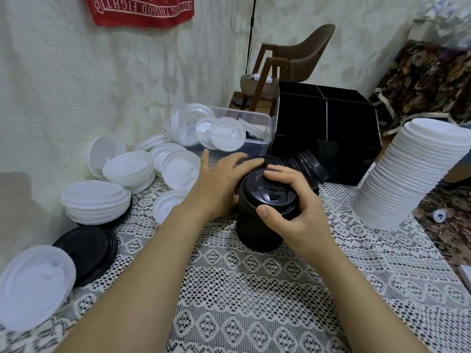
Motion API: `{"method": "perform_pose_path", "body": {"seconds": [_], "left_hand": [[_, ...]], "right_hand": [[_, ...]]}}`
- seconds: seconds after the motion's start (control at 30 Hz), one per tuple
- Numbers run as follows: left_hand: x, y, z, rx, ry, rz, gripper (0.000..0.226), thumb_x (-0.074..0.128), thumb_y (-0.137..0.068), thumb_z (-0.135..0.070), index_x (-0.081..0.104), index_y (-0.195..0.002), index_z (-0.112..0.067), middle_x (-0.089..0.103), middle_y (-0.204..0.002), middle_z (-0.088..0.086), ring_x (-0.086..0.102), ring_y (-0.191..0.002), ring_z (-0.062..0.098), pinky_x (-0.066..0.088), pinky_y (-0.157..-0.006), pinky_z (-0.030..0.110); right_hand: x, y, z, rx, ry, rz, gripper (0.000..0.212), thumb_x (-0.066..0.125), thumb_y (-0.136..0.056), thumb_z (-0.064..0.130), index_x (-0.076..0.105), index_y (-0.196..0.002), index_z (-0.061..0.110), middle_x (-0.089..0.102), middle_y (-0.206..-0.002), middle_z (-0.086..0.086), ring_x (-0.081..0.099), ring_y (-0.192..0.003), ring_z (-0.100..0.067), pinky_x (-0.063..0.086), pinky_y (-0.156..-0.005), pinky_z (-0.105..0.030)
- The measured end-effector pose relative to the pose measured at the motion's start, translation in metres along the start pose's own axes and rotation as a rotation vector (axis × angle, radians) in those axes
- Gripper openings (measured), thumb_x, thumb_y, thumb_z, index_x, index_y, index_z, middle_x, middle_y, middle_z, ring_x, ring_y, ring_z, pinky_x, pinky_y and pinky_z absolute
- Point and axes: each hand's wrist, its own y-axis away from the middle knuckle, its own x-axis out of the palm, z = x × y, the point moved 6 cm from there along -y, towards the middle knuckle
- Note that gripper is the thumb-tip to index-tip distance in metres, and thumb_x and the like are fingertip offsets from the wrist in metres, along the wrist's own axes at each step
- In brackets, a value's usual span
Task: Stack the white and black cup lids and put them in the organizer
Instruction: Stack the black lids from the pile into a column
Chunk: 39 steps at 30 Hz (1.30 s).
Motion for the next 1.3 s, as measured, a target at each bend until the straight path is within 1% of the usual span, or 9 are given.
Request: {"method": "perform_pose_path", "body": {"seconds": [0.1,0.2,0.33,0.47,0.6,0.83,0.97,1.13,1.3], "left_hand": [[0.006,-0.002,-0.012,0.087,0.017,0.089,0.100,0.063,-0.090,-0.036,-0.022,-0.133,-0.065,0.009,-0.161,-0.009,0.012,-0.147,0.008,-0.005,-0.119,0.050],[0.012,-0.013,-0.010,-0.021,0.303,0.157,0.081,0.057,-0.090,-0.041,0.004,-0.150,-0.046,0.029,-0.156,-0.010,0.025,-0.144,0.010,0.015,-0.120,0.040],[0.009,-0.016,-0.014,0.003,0.365,0.193,0.081,0.076,-0.079,-0.027,0.021,-0.136,-0.046,0.042,-0.146,-0.007,0.047,-0.128,0.020,0.040,-0.105,0.044],[-0.004,-0.009,-0.011,0.109,0.348,0.049,0.080,0.077,-0.077,-0.015,0.036,-0.139,-0.044,0.033,-0.141,-0.004,0.044,-0.125,0.015,0.038,-0.105,0.029],[-0.022,-0.003,0.014,-0.066,0.515,-0.105,0.066,0.076,-0.081,-0.020,0.044,-0.136,-0.037,0.031,-0.128,-0.006,0.040,-0.121,0.008,0.033,-0.101,0.010],[-0.040,0.015,0.023,-0.253,0.693,-0.151,0.057,0.073,-0.064,-0.046,0.055,-0.117,-0.040,0.044,-0.128,-0.009,0.044,-0.125,0.007,0.036,-0.110,0.028],[-0.059,0.023,0.012,-0.245,0.858,-0.217,0.057,0.079,-0.060,-0.040,0.058,-0.112,-0.035,0.060,-0.116,-0.012,0.057,-0.108,0.001,0.047,-0.097,0.024],[-0.083,0.028,-0.023,-0.020,1.074,-0.187,0.059,0.077,-0.065,-0.029,0.061,-0.120,-0.017,0.061,-0.125,0.007,0.058,-0.118,0.015,0.047,-0.098,0.029],[-0.071,0.029,-0.047,0.099,0.933,0.023,0.049,0.076,-0.066,-0.036,0.067,-0.114,-0.035,0.053,-0.125,-0.009,0.051,-0.125,0.014,0.044,-0.102,0.027]], "right_hand": [[0.000,0.000,0.000,-0.009,0.000,0.001,0.044,0.070,-0.073,0.038,0.058,-0.115,0.030,0.052,-0.132,0.009,0.048,-0.127,-0.003,0.039,-0.103,-0.017],[0.000,0.001,0.000,-0.003,-0.003,-0.003,0.044,0.070,-0.072,0.038,0.058,-0.114,0.032,0.052,-0.132,0.010,0.046,-0.129,-0.002,0.037,-0.103,-0.014],[0.000,0.001,0.002,-0.011,-0.016,0.002,0.043,0.070,-0.073,0.036,0.058,-0.114,0.031,0.053,-0.131,0.011,0.049,-0.127,-0.004,0.038,-0.101,-0.014],[0.000,0.001,0.001,-0.002,-0.011,0.004,0.043,0.070,-0.073,0.037,0.058,-0.114,0.031,0.051,-0.132,0.013,0.049,-0.126,-0.003,0.040,-0.101,-0.016],[0.000,0.001,0.001,0.025,0.006,0.008,0.044,0.070,-0.072,0.040,0.058,-0.113,0.035,0.050,-0.133,0.012,0.049,-0.126,0.000,0.039,-0.100,-0.014],[0.000,0.003,0.001,0.048,-0.009,0.013,0.046,0.072,-0.071,0.041,0.058,-0.115,0.035,0.053,-0.130,0.016,0.050,-0.125,-0.001,0.040,-0.099,-0.014],[-0.001,0.004,0.000,0.094,-0.065,0.015,0.060,0.078,-0.068,0.035,0.052,-0.122,0.028,0.060,-0.113,0.025,0.060,-0.110,-0.001,0.045,-0.088,-0.012],[-0.003,0.004,0.001,0.119,-0.075,-0.003,0.065,0.077,-0.064,0.039,0.050,-0.123,0.030,0.062,-0.112,0.022,0.062,-0.107,-0.004,0.047,-0.087,-0.015],[-0.004,0.003,-0.003,0.121,-0.113,-0.008,0.077,0.083,-0.066,0.028,0.045,-0.133,0.023,0.063,-0.118,0.017,0.061,-0.113,-0.007,0.049,-0.092,-0.021]]}}
